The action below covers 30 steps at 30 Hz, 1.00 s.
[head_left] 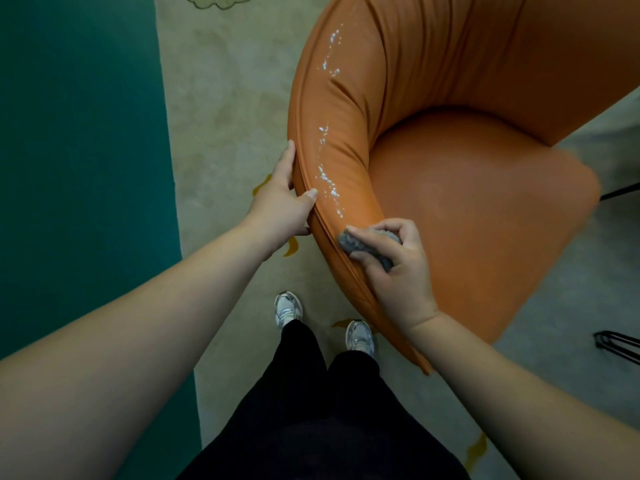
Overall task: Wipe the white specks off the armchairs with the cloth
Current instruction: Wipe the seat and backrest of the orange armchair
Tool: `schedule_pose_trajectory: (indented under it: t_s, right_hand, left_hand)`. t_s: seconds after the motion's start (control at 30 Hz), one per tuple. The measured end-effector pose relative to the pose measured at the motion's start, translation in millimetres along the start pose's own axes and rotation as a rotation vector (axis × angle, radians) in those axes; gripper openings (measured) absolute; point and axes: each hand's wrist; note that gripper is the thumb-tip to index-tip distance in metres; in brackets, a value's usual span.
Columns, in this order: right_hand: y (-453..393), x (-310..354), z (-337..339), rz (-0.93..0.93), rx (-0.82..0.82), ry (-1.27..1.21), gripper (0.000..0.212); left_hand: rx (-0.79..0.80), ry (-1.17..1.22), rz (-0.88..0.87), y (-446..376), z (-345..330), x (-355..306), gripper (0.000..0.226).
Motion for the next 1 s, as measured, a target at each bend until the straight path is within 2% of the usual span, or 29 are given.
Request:
schedule_pose_trajectory:
  t_s: [0.17, 0.27, 0.43, 0.67, 0.87, 1.0]
  right_hand:
    - [-45, 7, -19, -0.032, -0.034, 0.049, 0.031]
    - [-42, 10, -18, -0.005, -0.069, 0.065, 0.031]
    - [-20, 15, -14, -0.002, -0.082, 0.071, 0.026]
    - [-79, 21, -34, -0.009, -0.092, 0.070, 0.029]
    - [-51, 22, -25, 0.034, -0.069, 0.088, 0.025]
    - [-95, 22, -35, 0.048, -0.069, 0.139, 0.024]
  left_hand:
    - [0.021, -0.037, -0.005, -5, 1, -5, 0.084]
    - [0.040, -0.048, -0.003, -5, 2, -8, 0.084]
    - [0.092, -0.023, -0.012, -9, 8, -12, 0.078]
    - [0.123, -0.019, -0.033, -18, 13, -16, 0.077]
    - [0.099, -0.056, -0.097, -35, 21, -26, 0.070]
    - [0.105, -0.050, -0.081, -47, 22, -29, 0.066]
Point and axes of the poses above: each hand's wrist, its own y-axis away from the middle knuckle, its own z-axis out of the back of the hand, x = y × z, and after that the axes turned 8 degrees about y, right-handed
